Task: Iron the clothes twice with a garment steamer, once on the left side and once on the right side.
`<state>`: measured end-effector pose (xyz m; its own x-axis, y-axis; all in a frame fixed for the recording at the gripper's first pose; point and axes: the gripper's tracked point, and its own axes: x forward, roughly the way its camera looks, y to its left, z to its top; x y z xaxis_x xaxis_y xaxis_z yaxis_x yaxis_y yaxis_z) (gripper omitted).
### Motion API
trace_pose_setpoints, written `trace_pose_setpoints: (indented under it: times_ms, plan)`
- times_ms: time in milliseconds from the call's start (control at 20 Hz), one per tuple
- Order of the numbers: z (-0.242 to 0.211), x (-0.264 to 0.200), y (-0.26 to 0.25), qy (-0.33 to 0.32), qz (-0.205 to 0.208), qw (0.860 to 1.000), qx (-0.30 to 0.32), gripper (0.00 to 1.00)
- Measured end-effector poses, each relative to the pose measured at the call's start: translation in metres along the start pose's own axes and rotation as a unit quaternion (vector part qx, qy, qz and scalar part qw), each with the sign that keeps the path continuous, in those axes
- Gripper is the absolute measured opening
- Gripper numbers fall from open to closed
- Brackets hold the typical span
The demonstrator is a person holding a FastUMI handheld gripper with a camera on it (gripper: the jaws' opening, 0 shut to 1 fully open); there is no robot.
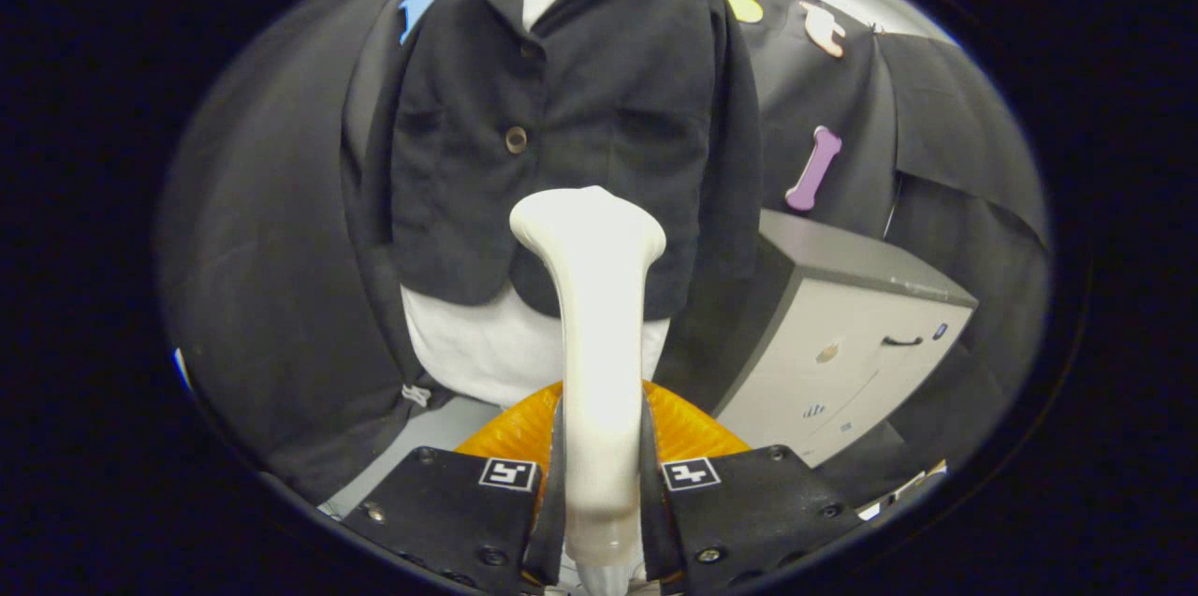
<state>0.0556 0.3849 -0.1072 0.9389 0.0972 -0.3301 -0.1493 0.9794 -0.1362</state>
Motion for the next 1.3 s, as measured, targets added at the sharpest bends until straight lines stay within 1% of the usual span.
trace_pose_setpoints:
  times_ms: [150,250,400,500,600,650,800,900,1050,1150,1300]
  plan:
    - [0.079,-0.031,0.014,-0.088,0.012,0.996,0.009,0.35]
    - [0.134,-0.047,0.026,-0.148,0.021,0.989,0.008,0.35]
    - [0.205,-0.063,0.045,-0.234,0.032,0.972,0.003,0.35]
    - [0.237,-0.067,0.059,-0.281,0.042,0.959,0.004,0.35]
    - [0.266,-0.064,0.072,-0.313,0.046,0.949,0.003,0.35]
    - [0.273,-0.071,0.08,-0.326,0.051,0.944,0.002,0.35]
    - [0.296,-0.061,0.102,-0.346,0.06,0.936,0.001,0.35]
    - [0.313,-0.05,0.114,-0.352,0.067,0.934,-0.001,0.35]
    - [0.332,-0.036,0.123,-0.364,0.059,0.929,-0.009,0.35]
    - [0.343,-0.031,0.135,-0.37,0.067,0.927,-0.014,0.35]
    - [0.357,-0.024,0.15,-0.38,0.063,0.922,-0.04,0.35]
